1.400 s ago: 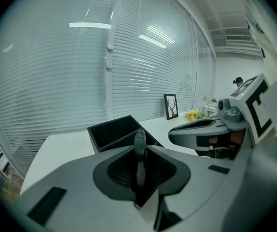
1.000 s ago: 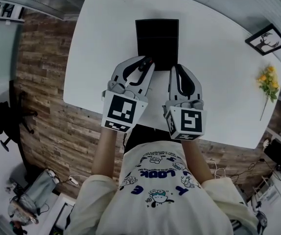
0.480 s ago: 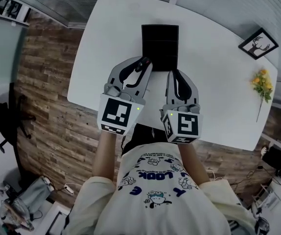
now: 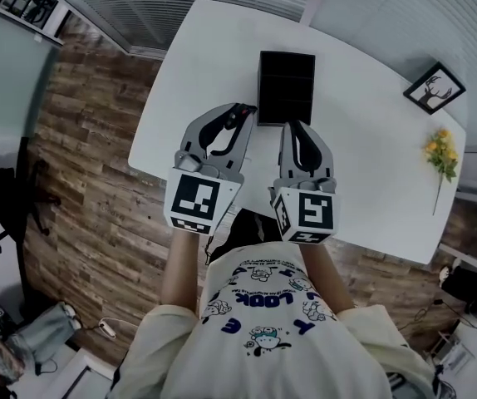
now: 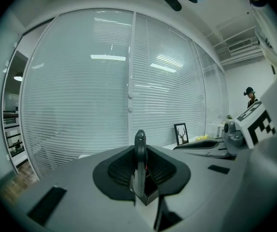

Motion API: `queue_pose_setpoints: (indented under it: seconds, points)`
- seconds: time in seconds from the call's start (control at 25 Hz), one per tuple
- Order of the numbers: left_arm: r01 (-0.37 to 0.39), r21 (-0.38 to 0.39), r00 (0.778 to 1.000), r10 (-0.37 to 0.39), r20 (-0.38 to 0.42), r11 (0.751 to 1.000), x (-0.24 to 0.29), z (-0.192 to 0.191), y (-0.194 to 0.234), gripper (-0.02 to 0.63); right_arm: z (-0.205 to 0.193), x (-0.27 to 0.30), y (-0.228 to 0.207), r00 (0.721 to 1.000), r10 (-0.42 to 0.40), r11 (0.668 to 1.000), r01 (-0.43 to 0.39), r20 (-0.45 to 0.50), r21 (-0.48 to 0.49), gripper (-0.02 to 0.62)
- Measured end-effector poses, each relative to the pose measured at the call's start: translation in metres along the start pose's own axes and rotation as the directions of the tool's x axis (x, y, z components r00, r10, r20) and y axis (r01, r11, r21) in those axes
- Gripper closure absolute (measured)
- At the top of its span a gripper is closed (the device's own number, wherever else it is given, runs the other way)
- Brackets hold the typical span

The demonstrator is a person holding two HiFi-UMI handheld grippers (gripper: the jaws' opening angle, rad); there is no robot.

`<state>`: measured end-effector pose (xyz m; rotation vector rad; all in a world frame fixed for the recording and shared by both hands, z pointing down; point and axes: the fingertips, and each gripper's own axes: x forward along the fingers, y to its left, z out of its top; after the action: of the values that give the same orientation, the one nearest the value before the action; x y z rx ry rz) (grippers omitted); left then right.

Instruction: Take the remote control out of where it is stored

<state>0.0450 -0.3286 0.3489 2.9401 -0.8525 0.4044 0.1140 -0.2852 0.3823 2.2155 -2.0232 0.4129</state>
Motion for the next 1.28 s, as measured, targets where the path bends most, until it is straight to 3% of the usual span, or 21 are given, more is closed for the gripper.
queue_pose_setpoints:
  seconds: [0.32, 0.6, 1.28]
  points:
    - [-0.105, -0.047, 0.995, 0.105, 0.0, 0.993, -0.042, -0.014, 0.022, 0.534, 0.009, 0.0, 0.038, 0.998, 0.058, 0.998, -0.058, 0.019, -0.02, 0.548]
    - [-0.224, -0.116, 0.975, 0.222, -0.029, 0.968, -0.071, -0.034, 0.044, 0.534, 0.007, 0.005, 0.07, 0.994, 0.105, 0.994, -0.105, 0.01, -0.039, 0.548]
    - [-0.32, -0.186, 0.947, 0.312, -0.071, 0.929, -0.099, -0.059, 0.073, 0.534, 0.003, 0.014, 0.106, 0.988, 0.151, 0.987, -0.151, -0.015, -0.061, 0.549]
